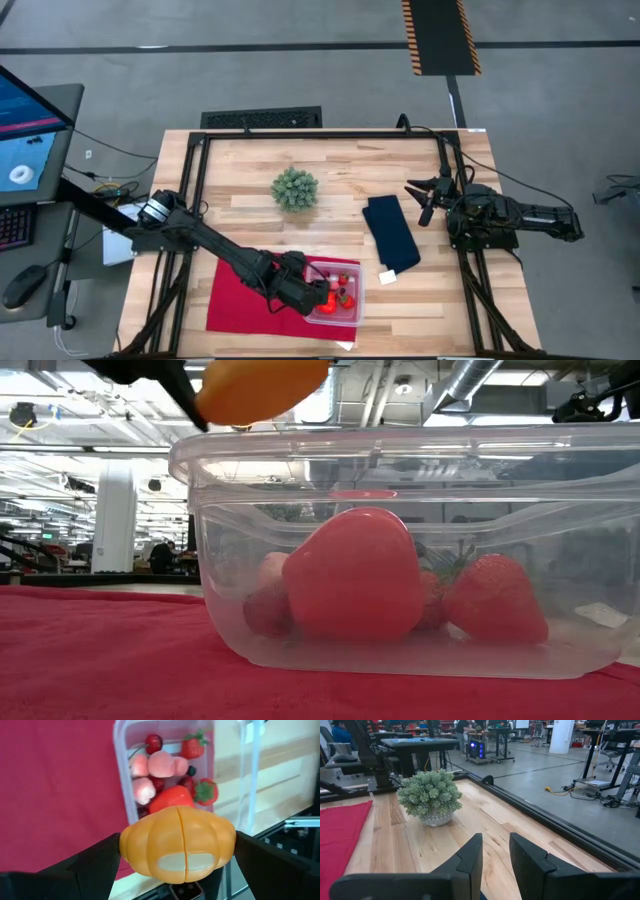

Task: Pick and placing Produce into tupperware
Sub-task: Put the croissant into the transparent bin

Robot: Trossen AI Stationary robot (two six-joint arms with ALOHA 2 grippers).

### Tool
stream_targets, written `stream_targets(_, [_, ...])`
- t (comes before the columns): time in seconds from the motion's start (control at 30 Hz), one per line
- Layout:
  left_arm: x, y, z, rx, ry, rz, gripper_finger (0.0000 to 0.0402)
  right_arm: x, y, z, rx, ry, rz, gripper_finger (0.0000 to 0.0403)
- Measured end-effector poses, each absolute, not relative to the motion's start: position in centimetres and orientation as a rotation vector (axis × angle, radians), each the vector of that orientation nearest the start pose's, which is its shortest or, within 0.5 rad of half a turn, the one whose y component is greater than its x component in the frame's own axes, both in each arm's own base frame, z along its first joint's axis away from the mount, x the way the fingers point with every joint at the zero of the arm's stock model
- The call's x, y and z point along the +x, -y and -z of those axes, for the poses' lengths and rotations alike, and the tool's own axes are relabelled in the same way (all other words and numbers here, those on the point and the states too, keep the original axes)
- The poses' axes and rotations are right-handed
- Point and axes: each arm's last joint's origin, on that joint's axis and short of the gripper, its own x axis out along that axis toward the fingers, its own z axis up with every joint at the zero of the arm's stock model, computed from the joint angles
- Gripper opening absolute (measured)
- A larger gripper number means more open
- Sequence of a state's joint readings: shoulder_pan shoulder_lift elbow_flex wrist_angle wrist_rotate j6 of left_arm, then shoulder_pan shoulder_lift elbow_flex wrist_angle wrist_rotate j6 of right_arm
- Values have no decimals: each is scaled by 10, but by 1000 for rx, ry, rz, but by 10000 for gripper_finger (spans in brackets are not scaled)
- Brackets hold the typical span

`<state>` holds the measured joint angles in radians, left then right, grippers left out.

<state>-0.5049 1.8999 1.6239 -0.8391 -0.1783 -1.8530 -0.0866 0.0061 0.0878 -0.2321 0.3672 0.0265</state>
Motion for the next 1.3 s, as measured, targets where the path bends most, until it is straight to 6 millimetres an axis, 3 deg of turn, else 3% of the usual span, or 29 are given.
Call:
stream_targets(0.23, [380, 191, -247, -1270, -989, -756, 348, 88, 18, -171, 5, -144, 455, 120])
stream_targets(0.5, [421, 206, -255, -1130, -1094, -850, 349, 88, 18, -171, 5, -146, 455, 120])
stream_targets(0.6, [432, 208, -241, -1112, -1107, -877, 355, 88, 18, -171, 5, -146, 455, 120])
stream_targets(0.7, [436, 203, -227, -1125, -1147, -854, 357, 88, 18, -171, 5, -144, 455, 120])
stream_targets(1.3, [441, 195, -226, -1045, -1089, -842, 360, 88, 18, -171, 5, -144, 455, 120])
